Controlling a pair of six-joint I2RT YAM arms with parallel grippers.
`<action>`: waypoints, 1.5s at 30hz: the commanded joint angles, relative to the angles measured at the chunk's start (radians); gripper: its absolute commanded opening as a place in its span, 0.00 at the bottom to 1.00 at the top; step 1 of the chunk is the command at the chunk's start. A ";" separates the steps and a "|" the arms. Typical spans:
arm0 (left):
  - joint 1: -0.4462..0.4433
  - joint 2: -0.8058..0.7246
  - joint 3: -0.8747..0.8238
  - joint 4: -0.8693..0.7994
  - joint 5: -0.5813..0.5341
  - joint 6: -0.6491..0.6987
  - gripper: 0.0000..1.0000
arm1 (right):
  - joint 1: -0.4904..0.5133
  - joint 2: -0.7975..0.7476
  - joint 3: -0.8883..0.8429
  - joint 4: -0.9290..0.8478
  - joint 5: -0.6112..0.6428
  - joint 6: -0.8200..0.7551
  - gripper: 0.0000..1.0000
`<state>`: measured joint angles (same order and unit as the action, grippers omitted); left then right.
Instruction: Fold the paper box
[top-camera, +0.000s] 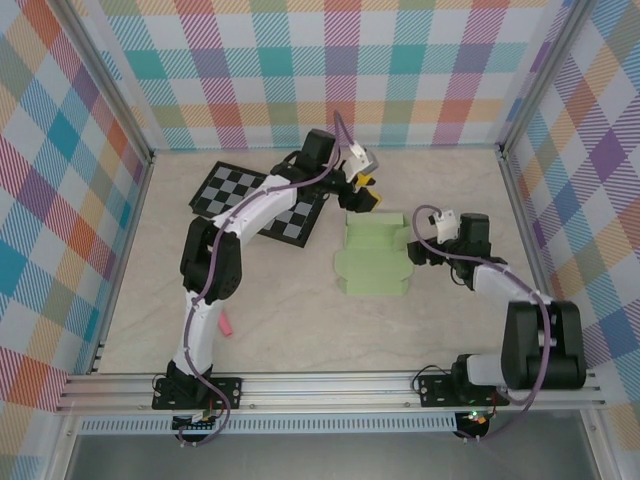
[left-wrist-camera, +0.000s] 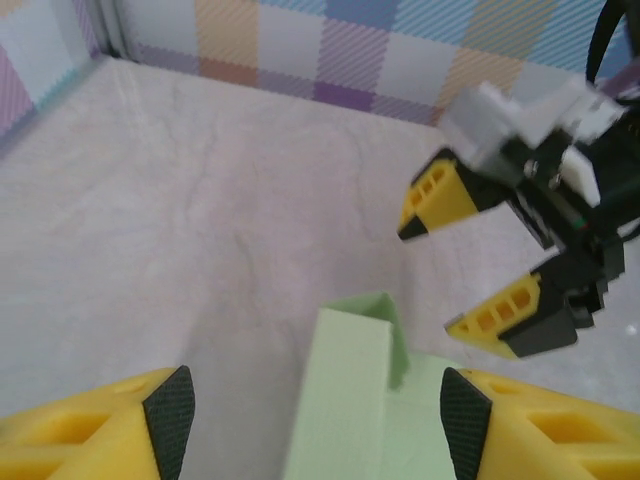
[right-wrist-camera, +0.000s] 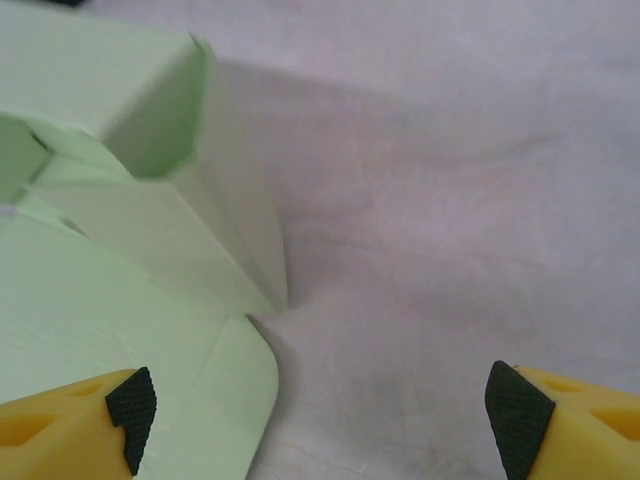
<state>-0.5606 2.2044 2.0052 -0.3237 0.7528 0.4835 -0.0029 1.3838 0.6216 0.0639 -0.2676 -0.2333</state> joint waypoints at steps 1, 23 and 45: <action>0.006 0.089 0.050 -0.091 -0.039 0.051 0.67 | -0.006 0.046 0.123 -0.027 -0.115 -0.055 0.83; -0.003 0.169 0.061 -0.178 0.152 0.046 0.61 | 0.269 0.139 0.035 0.228 0.394 0.103 0.61; 0.011 0.168 0.094 -0.254 0.184 0.062 0.58 | 0.176 -0.307 0.074 -0.356 0.026 0.388 0.81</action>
<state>-0.5575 2.3650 2.0605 -0.5491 0.9005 0.5430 0.1909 1.0775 0.6922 -0.1524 -0.1761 0.0120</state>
